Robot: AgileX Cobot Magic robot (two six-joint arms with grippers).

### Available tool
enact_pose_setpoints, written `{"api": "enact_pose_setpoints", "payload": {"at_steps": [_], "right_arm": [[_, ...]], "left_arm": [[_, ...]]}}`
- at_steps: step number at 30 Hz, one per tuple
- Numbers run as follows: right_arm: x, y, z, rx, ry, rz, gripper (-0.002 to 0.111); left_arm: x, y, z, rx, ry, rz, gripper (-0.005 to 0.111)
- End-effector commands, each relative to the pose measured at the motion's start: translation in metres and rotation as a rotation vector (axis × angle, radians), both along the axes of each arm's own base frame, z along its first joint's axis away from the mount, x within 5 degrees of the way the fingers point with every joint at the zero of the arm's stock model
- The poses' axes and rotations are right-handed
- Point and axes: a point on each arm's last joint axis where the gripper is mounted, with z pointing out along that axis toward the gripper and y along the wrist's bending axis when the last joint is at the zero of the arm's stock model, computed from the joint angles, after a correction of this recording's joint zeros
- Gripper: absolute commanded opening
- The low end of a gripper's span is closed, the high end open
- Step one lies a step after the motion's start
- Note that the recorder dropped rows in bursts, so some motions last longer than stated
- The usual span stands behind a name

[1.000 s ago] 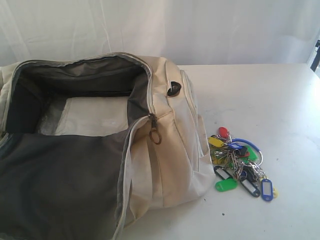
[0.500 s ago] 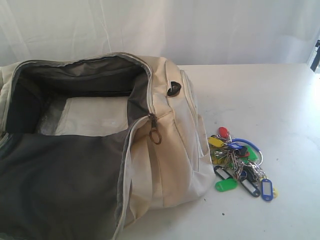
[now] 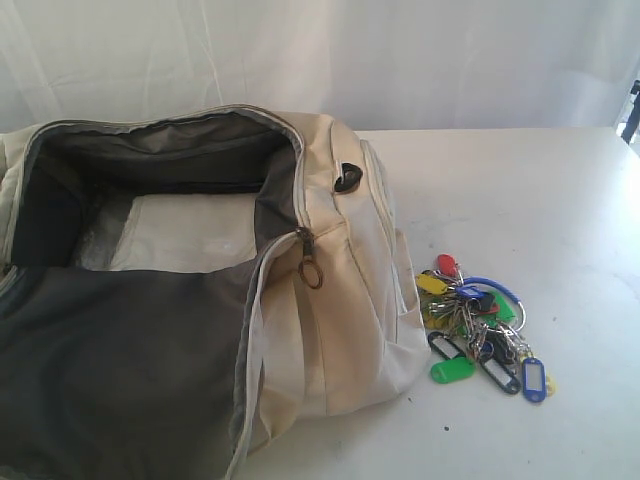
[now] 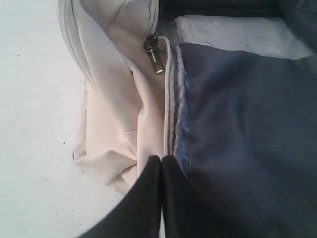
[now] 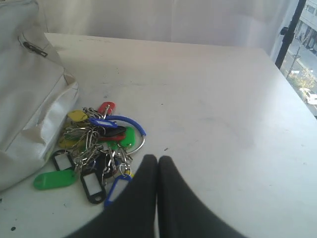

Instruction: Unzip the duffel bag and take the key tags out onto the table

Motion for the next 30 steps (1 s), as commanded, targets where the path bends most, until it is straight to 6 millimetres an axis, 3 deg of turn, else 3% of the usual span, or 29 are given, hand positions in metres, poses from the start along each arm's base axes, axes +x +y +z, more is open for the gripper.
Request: {"api": "enact_pose_setpoints", "payload": {"at_steps": [1,30], "right_arm": [[-0.0003,-0.0006,-0.0009,-0.015,-0.004,-0.004,0.0],[-0.0007,-0.005,-0.0005,-0.004,-0.008,-0.091,0.0]], "left_arm": [[-0.0003,0.0001,-0.0014,0.001,0.003,0.001,0.0],[-0.0003,0.0001,-0.0014,0.001,0.003,0.001,0.0]]}}
